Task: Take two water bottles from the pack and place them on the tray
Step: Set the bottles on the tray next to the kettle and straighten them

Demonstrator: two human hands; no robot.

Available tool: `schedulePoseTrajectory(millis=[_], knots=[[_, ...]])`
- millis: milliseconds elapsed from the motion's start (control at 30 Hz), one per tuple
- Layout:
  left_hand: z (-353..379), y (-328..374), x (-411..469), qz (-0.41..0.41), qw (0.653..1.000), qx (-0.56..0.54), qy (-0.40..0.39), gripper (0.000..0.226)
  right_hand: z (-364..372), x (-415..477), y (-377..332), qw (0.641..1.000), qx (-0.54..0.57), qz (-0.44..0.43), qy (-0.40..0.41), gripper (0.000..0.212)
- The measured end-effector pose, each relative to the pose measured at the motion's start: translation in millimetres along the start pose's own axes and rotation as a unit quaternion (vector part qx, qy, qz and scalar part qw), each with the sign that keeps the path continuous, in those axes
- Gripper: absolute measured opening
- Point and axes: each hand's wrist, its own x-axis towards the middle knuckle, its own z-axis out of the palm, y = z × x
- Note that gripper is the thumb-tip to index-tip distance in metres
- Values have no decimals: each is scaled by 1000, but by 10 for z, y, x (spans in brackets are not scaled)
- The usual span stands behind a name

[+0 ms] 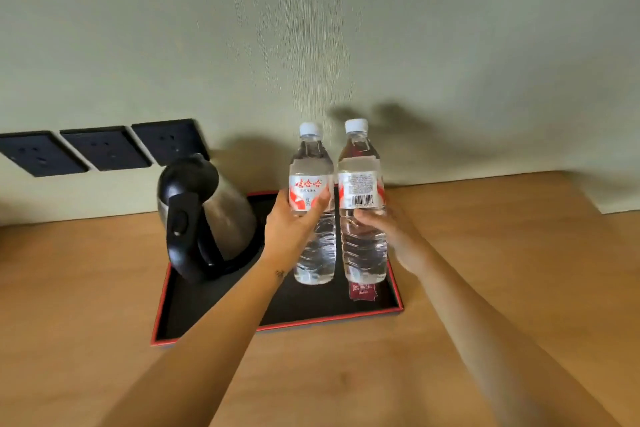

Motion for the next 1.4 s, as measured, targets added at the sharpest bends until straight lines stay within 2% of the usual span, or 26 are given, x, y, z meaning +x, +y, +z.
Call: schedulePoseTrajectory(millis=[100,233,367,567,700,833,967,1167,1300,1400], knots=[[71,-97,253,18,1000,13,2,55,-65,251,9,1000,1,-14,-6,59],[182,-197,482,28,999,-32,11,48,-198,584,83,998,-47,-43,2,56],[333,-306,616,29,996,-70,57,43,-291,818,143,992,-108,-62,15,56],[469,-418,763,8,993,-97,65,64,-413,1054,327,984,-156,-77,44,58],[483,-423,869,21,993,-102,53,67,-459,1165,360,981,-170,-71,62,53],[512,-435,888,44,990,-125,51,74,-505,1218,337,968,-229,-76,62,58],[509,-465,878,63,992,-95,46,76,-486,1223,303,942,-312,-101,66,73],[383,-339,870,42,997,-66,-2,91,-386,1038,94,945,-313,-93,26,88],[221,-169,782,74,997,1,5,91,-388,893,-226,941,-314,-113,60,81],[102,68,739,148,984,73,64,81,-345,839,-501,920,-327,-177,122,67]])
